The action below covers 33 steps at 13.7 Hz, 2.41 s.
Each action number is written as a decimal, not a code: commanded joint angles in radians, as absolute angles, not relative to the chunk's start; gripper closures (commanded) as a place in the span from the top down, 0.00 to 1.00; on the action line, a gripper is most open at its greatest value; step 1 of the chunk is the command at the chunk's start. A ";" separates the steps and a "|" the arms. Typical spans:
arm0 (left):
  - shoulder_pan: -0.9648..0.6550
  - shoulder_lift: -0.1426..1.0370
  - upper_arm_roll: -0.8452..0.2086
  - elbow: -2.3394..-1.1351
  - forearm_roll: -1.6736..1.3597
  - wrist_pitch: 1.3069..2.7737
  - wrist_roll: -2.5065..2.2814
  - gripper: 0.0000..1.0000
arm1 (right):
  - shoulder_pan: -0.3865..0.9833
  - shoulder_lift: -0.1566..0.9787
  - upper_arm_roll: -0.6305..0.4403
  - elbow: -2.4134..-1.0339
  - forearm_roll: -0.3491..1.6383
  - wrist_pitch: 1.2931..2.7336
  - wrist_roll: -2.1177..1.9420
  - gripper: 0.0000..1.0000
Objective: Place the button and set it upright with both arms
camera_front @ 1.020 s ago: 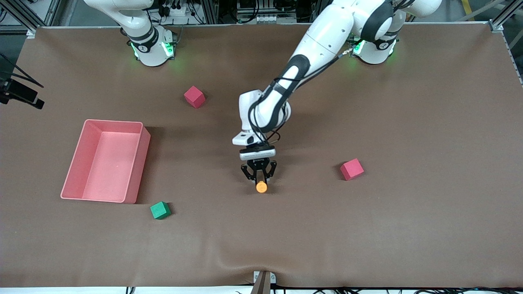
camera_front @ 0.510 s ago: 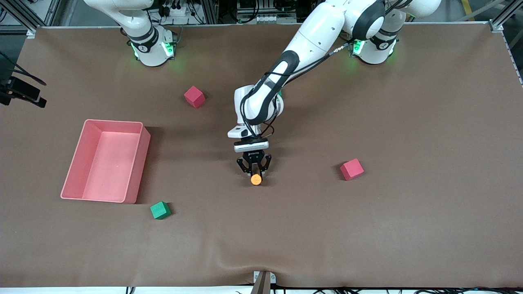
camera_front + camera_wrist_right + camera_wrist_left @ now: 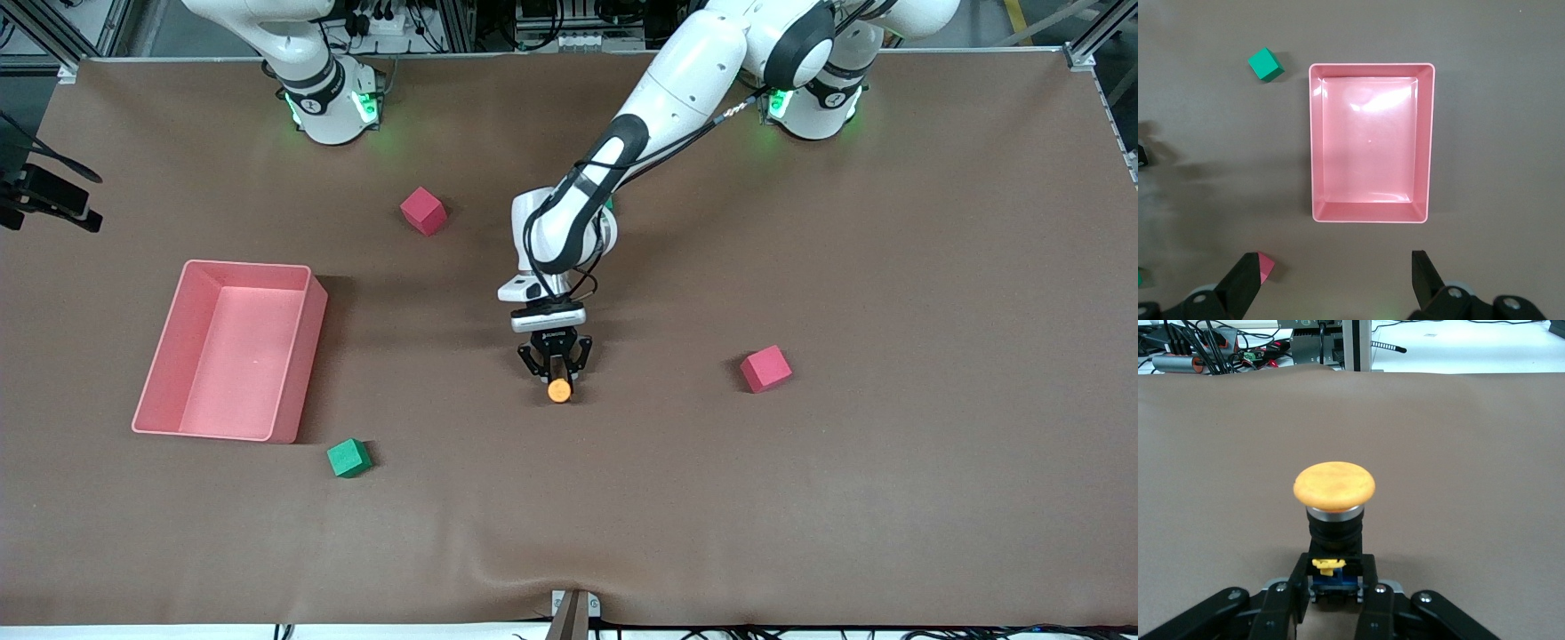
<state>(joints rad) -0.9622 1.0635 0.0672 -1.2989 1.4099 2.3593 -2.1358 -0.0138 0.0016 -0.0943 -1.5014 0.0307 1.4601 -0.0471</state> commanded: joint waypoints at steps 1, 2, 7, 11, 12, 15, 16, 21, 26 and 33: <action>-0.969 1.069 0.063 -1.298 1.436 2.350 -2.210 1.00 | -0.012 0.009 -0.092 -1.480 0.014 1.443 -0.055 1.00; -0.969 1.068 0.061 -1.304 1.434 2.350 -2.223 1.00 | -0.012 0.009 -0.092 -1.482 0.014 1.443 -0.055 1.00; -0.985 1.039 0.043 -1.318 1.373 2.339 -2.211 1.00 | -0.012 0.009 -0.092 -1.482 0.014 1.443 -0.055 1.00; -1.000 0.947 -0.006 -1.376 1.221 2.304 -2.189 1.00 | -0.012 0.009 -0.092 -1.480 0.014 1.443 -0.055 1.00; -0.999 0.921 -0.026 -1.381 1.182 2.263 -2.162 1.00 | -0.012 0.009 -0.092 -1.480 0.014 1.443 -0.055 1.00; -0.992 0.850 -0.074 -1.376 1.008 2.181 -2.027 1.00 | -0.012 0.009 -0.092 -1.480 0.015 1.443 -0.055 1.00; -0.996 0.819 -0.074 -1.376 0.952 2.166 -2.001 1.00 | -0.012 0.009 -0.092 -1.480 0.015 1.443 -0.054 1.00; -0.977 0.646 -0.074 -1.376 0.611 2.051 -1.794 1.00 | -0.014 0.009 -0.092 -1.480 0.015 1.443 -0.055 1.00; -0.803 0.470 -0.075 -1.373 0.389 1.896 -1.532 1.00 | -0.023 0.009 -0.094 -1.477 0.015 1.443 -0.058 1.00; -0.487 0.290 -0.074 -1.370 0.147 1.660 -1.012 1.00 | -0.028 0.009 -0.097 -1.480 0.015 1.445 -0.063 1.00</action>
